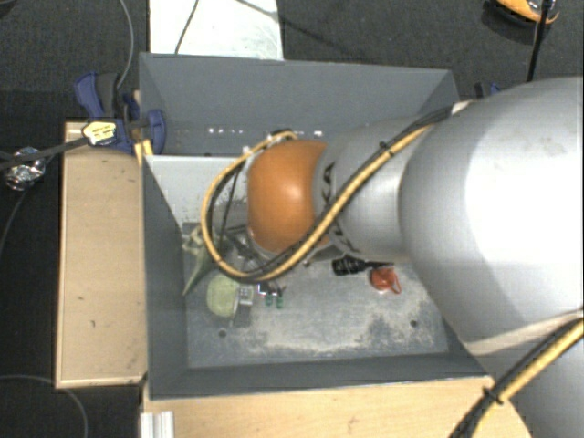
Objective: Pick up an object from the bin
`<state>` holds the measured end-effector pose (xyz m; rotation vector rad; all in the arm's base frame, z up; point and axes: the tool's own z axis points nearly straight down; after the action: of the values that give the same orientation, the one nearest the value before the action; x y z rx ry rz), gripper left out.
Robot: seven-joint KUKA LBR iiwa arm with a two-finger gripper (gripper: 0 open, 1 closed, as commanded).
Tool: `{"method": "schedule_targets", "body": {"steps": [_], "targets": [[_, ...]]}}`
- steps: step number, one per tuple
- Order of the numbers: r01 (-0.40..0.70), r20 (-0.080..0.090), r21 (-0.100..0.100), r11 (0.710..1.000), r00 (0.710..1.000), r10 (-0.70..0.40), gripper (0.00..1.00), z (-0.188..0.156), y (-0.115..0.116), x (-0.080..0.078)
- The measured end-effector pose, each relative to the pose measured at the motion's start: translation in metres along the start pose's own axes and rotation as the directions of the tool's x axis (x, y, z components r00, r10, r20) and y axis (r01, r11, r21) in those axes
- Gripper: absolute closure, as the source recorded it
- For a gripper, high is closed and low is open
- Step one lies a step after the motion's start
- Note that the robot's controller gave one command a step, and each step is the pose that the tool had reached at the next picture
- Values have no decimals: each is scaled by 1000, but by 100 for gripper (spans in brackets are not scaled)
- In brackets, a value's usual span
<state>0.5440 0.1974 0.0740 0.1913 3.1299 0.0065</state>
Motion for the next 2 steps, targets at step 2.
{"method": "schedule_targets", "body": {"steps": [2], "targets": [[148, -1, 0, 989, 989, -148, 100, 2, -2, -2]]}}
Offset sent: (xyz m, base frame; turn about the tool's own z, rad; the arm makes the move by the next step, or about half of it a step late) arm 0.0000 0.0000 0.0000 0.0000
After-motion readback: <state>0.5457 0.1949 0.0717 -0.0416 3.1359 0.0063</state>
